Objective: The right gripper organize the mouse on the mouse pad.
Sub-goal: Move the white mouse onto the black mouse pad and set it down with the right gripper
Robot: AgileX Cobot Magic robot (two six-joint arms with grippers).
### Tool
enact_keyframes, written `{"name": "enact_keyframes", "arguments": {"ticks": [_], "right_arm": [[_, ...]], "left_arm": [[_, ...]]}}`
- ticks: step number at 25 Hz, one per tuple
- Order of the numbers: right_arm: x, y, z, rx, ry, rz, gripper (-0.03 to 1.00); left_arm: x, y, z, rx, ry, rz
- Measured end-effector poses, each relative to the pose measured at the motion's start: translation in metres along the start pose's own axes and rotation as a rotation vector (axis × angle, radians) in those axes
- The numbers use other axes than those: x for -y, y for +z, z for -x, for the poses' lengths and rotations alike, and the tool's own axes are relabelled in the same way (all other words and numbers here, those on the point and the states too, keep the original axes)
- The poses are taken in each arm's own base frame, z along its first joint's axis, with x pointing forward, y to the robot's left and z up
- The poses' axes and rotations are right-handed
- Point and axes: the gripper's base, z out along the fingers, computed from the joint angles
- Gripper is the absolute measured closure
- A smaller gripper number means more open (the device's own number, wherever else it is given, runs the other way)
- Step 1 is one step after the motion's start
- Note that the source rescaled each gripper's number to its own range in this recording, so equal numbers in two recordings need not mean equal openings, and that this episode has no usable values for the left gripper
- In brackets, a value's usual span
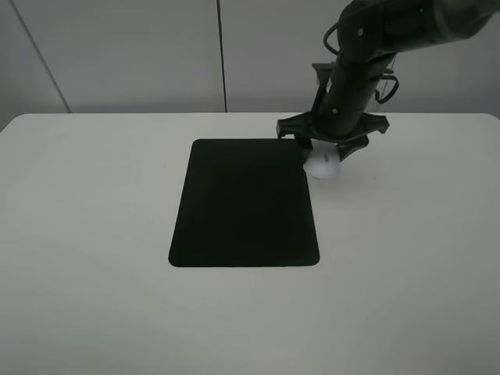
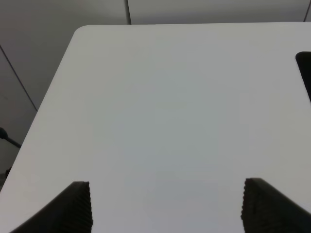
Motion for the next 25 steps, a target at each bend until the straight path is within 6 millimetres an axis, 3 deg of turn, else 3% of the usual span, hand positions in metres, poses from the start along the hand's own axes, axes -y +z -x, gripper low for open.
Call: {"name": "enact_keyframes", "arguments": {"ticks": [13, 25], "right_arm": [[-0.096, 0.027, 0.013, -0.017, -0.095, 0.046, 0.97], [-0.117, 0.053, 0.014, -0.027, -0.046, -0.015, 0.97]], "left_arm": [[0.000, 0.000, 0.000, 0.000, 0.000, 0.000], [0.000, 0.000, 0.000, 0.000, 0.000, 0.000]]}}
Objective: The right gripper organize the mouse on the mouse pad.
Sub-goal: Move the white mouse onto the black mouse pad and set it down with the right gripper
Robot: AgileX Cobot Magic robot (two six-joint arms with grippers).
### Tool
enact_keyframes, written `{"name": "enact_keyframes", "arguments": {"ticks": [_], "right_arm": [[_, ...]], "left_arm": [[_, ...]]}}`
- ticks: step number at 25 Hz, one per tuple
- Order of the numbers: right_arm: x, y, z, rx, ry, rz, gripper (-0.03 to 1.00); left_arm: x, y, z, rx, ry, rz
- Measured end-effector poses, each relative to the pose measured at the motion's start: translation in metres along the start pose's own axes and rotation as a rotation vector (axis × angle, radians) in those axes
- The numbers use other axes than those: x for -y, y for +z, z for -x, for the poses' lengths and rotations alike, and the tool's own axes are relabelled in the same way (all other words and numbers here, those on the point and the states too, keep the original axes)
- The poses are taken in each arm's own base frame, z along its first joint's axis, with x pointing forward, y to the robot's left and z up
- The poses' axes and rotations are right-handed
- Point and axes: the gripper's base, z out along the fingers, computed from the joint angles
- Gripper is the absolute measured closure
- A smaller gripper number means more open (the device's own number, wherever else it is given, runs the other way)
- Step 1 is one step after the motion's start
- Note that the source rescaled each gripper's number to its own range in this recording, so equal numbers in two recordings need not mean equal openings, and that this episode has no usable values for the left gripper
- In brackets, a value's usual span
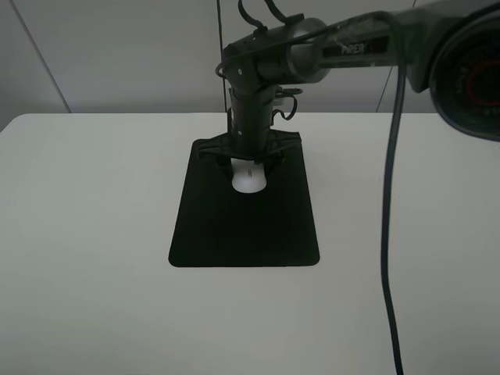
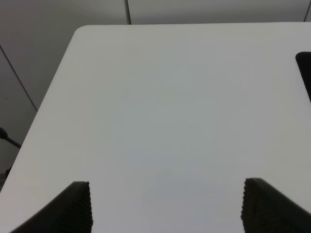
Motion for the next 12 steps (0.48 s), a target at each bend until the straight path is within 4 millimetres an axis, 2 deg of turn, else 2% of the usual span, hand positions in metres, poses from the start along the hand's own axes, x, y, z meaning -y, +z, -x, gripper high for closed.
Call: {"name": "enact_keyframes", "arguments": {"ticks": [12], "right_arm": [[-0.012, 0.020, 0.005, 0.002, -0.005, 0.003, 0.97]], "left_arm": [[0.000, 0.000, 0.000, 0.000, 0.000, 0.000]]}}
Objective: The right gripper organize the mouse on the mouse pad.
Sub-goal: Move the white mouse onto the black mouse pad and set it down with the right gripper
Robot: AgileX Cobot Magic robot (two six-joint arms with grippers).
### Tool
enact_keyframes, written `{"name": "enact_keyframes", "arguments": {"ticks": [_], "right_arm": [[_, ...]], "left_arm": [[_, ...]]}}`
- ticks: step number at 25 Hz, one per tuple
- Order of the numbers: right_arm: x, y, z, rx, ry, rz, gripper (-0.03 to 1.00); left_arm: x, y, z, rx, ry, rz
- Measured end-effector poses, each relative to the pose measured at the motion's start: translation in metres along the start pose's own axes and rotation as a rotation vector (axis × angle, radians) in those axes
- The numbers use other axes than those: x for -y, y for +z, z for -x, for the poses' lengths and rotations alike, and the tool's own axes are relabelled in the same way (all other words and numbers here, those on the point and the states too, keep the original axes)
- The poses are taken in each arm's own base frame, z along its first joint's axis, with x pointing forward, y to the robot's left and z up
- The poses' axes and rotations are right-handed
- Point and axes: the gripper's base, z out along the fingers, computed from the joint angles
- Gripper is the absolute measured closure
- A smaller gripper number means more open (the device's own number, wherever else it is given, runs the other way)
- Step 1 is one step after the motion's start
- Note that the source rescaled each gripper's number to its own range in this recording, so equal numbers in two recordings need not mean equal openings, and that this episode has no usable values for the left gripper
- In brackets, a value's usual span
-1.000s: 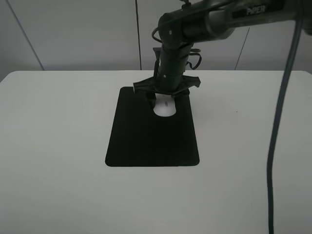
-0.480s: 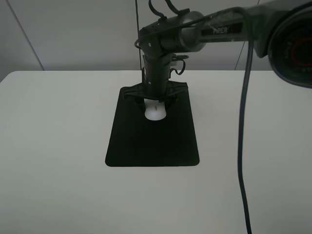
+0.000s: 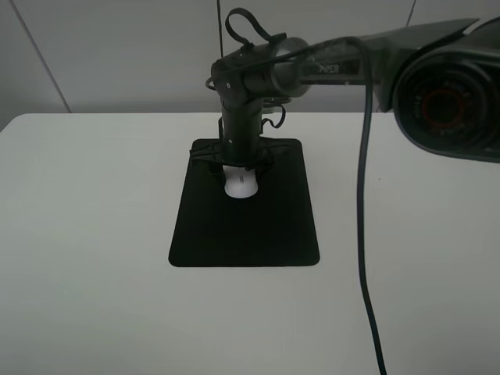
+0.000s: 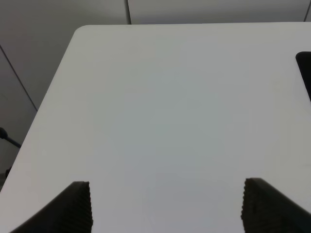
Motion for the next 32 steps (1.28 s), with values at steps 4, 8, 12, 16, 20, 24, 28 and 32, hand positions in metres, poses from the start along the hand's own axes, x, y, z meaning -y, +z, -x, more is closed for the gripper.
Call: {"name": "enact_keyframes", "arguments": {"ticks": [4, 8, 12, 16, 20, 24, 28, 32], "right_arm": [[0.000, 0.004, -0.001, -0.006, 0.009, -0.007, 0.97], [0.000, 0.006, -0.001, -0.009, 0.009, -0.010, 0.97], [0.000, 0.008, -0.001, -0.009, 0.010, -0.010, 0.97], [0.000, 0.013, -0.002, -0.018, 0.009, -0.017, 0.97], [0.001, 0.013, -0.003, -0.024, 0.008, -0.024, 0.97], [0.001, 0.013, -0.003, -0.026, 0.008, -0.025, 0.97], [0.001, 0.013, -0.003, -0.027, 0.008, -0.026, 0.97], [0.001, 0.013, -0.004, -0.033, 0.008, -0.030, 0.67]], "left_arm": [[0.000, 0.000, 0.000, 0.000, 0.000, 0.000], [0.000, 0.000, 0.000, 0.000, 0.000, 0.000], [0.000, 0.000, 0.000, 0.000, 0.000, 0.000], [0.000, 0.000, 0.000, 0.000, 0.000, 0.000], [0.000, 0.000, 0.000, 0.000, 0.000, 0.000], [0.000, 0.000, 0.000, 0.000, 0.000, 0.000], [0.000, 0.000, 0.000, 0.000, 0.000, 0.000], [0.000, 0.000, 0.000, 0.000, 0.000, 0.000]]}}
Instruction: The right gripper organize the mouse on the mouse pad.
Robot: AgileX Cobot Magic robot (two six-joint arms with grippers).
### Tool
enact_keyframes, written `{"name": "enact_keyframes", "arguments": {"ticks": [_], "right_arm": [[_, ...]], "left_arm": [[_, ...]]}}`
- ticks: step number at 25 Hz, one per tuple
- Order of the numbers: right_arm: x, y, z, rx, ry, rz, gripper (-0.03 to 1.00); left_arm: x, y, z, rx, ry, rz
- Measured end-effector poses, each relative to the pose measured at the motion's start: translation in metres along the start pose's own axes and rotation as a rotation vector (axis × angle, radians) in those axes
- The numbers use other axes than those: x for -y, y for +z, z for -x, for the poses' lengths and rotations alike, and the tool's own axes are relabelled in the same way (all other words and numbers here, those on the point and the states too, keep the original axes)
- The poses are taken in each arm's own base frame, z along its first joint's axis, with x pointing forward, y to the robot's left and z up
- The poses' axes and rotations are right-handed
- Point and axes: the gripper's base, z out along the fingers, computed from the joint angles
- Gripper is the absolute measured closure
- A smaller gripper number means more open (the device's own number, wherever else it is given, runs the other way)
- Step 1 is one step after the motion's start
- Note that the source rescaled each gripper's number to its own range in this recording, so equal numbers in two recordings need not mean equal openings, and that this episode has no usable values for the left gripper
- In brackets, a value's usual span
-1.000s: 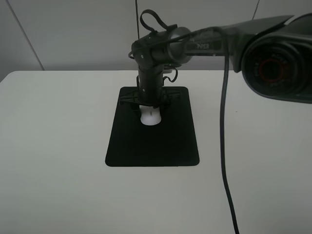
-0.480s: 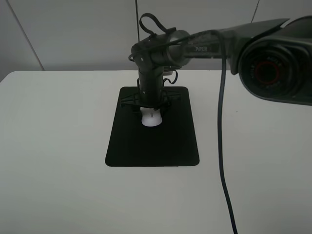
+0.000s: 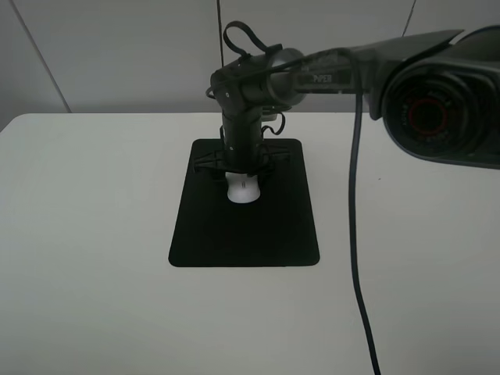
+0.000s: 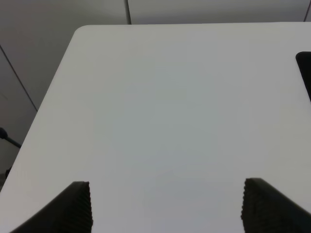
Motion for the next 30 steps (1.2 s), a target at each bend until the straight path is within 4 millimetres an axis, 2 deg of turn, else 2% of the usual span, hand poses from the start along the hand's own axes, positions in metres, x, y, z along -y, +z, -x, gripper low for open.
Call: {"name": "enact_keyframes", "arguments": {"ticks": [1, 2, 3, 5, 10, 13, 20, 30], "right_arm": [[0.000, 0.000, 0.000, -0.003, 0.000, -0.002, 0.44], [0.000, 0.000, 0.000, -0.005, -0.001, -0.004, 0.25], [0.001, 0.000, -0.001, -0.007, -0.003, -0.006, 0.14], [0.000, -0.002, 0.000, -0.007, -0.003, -0.008, 0.05], [-0.002, -0.017, 0.011, 0.019, -0.002, -0.006, 0.00], [-0.004, -0.033, 0.020, 0.036, -0.019, -0.002, -0.03], [0.000, -0.062, 0.030, 0.041, -0.076, -0.031, -0.03], [0.036, -0.095, 0.049, 0.084, -0.042, -0.007, -0.03]], "left_arm": [[0.000, 0.000, 0.000, 0.000, 0.000, 0.000], [0.000, 0.000, 0.000, 0.000, 0.000, 0.000], [0.000, 0.000, 0.000, 0.000, 0.000, 0.000], [0.000, 0.000, 0.000, 0.000, 0.000, 0.000], [0.000, 0.000, 0.000, 0.000, 0.000, 0.000], [0.000, 0.000, 0.000, 0.000, 0.000, 0.000], [0.000, 0.000, 0.000, 0.000, 0.000, 0.000], [0.000, 0.000, 0.000, 0.000, 0.000, 0.000]]}}
